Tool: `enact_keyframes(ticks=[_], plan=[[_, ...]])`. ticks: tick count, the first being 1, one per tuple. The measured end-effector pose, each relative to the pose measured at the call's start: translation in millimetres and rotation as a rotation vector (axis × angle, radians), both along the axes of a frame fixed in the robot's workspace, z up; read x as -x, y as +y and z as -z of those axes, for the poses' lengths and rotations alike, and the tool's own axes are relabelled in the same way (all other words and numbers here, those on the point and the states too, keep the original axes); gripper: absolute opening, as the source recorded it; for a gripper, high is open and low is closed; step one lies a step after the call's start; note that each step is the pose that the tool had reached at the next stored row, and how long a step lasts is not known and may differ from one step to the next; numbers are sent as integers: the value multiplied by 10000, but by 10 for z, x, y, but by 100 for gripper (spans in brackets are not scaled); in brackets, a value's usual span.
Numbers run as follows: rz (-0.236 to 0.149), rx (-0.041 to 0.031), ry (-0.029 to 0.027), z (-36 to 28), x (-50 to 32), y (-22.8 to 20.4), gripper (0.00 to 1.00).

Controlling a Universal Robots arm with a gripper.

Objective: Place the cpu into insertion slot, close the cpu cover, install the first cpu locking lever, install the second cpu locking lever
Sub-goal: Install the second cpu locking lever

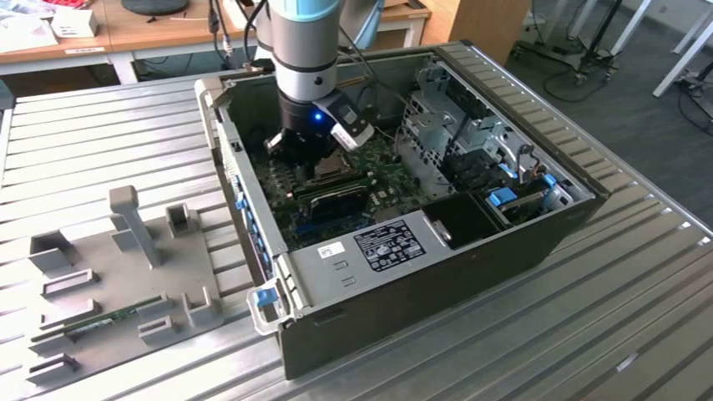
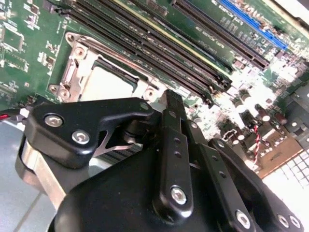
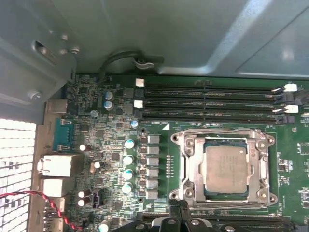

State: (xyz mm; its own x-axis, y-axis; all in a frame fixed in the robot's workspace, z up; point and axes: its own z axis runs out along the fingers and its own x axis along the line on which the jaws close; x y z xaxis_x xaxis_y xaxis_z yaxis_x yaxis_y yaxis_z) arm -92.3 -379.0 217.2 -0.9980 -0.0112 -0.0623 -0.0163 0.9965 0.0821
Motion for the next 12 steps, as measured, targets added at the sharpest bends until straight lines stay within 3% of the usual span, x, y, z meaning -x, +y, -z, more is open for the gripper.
enact_keyframes(ticks=[12], plan=[[10,-2,-1,16,-348,0,11]])
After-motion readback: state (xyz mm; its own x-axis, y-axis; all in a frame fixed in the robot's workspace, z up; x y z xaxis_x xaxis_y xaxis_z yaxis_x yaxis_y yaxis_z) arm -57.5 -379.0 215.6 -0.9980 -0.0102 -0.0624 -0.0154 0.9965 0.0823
